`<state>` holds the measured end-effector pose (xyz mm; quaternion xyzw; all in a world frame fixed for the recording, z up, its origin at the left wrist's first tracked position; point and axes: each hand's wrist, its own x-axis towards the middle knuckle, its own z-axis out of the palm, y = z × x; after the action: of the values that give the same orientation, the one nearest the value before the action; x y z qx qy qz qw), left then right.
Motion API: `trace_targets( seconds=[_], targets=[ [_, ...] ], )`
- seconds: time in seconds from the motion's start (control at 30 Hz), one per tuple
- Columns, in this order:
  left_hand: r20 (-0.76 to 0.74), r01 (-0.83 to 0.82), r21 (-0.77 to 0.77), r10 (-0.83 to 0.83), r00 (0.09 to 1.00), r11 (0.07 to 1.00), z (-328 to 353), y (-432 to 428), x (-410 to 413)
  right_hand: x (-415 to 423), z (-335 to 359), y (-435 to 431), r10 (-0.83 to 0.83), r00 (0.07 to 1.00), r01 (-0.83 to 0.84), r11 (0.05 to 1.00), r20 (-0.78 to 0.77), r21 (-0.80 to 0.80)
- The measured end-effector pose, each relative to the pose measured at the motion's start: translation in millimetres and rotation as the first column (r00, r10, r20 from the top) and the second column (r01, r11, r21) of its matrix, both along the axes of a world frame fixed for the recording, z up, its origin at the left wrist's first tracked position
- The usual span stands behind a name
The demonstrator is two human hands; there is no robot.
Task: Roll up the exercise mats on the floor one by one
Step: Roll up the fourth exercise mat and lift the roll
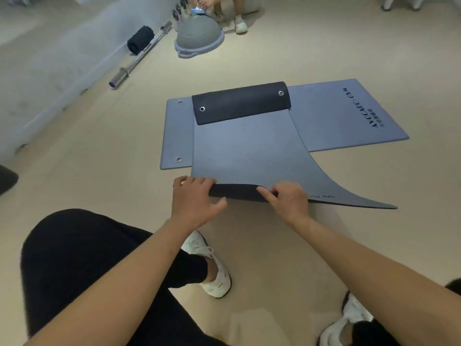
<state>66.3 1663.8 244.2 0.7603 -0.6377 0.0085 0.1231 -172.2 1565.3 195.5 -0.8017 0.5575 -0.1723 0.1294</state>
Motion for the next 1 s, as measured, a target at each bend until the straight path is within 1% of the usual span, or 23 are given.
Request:
trace_targets(
  seconds=[0.1, 0.2, 0.3, 0.47, 0.53, 0.63, 0.7, 0.77, 0.83, 0.87, 0.93, 1.0],
  targets=[
    [0.067, 0.059, -0.089, -0.053, 0.996, 0.994, 8, 6, 0, 16, 20, 11, 0.048, 0.998, -0.050, 0.996, -0.028, -0.073],
    [0.115, 0.110, -0.176, -0.091, 0.989, 0.978, 19, 13, 6, 24, 38, 27, 0.078, 0.997, -0.079, 0.988, -0.010, -0.133],
    [0.163, 0.094, -0.209, -0.060, 0.985, 0.973, 26, 23, 12, 24, 49, 44, 0.111, 0.994, -0.108, 0.983, 0.015, -0.147],
    [0.146, -0.005, -0.193, 0.033, 0.989, 0.981, 36, 34, 11, 8, 52, 53, 0.140, 0.986, -0.124, 0.978, 0.087, -0.166],
    [0.140, -0.055, -0.183, 0.081, 0.987, 0.982, 43, 36, 17, -9, 49, 55, 0.104, 0.989, -0.085, 0.982, 0.105, -0.171],
    [0.107, -0.126, -0.193, 0.149, 0.983, 0.973, 51, 36, 24, -35, 41, 61, -0.012, 0.992, 0.033, 0.985, 0.122, -0.170],
    [0.083, -0.157, -0.191, 0.176, 0.981, 0.969, 51, 35, 27, -45, 36, 65, -0.095, 0.993, 0.108, 0.971, 0.070, -0.212],
    [0.052, -0.198, -0.180, 0.210, 0.976, 0.964, 50, 33, 31, -47, 35, 66, -0.226, 0.974, 0.225, 0.947, 0.021, -0.230],
    [0.000, -0.237, -0.156, 0.240, 0.971, 0.959, 50, 28, 37, -44, 35, 62, -0.330, 0.944, 0.328, 0.925, 0.021, -0.194],
    [-0.017, -0.245, -0.145, 0.245, 0.969, 0.959, 50, 24, 39, -42, 35, 59, -0.346, 0.937, 0.348, 0.924, 0.039, -0.156],
    [-0.013, -0.238, -0.103, 0.238, 0.971, 0.966, 47, 13, 42, -41, 32, 51, -0.337, 0.934, 0.344, 0.938, 0.120, -0.045],
    [0.038, -0.207, -0.039, 0.209, 0.977, 0.978, 40, 3, 44, -45, 23, 43, -0.314, 0.936, 0.307, 0.949, 0.158, 0.066]
  ],
)
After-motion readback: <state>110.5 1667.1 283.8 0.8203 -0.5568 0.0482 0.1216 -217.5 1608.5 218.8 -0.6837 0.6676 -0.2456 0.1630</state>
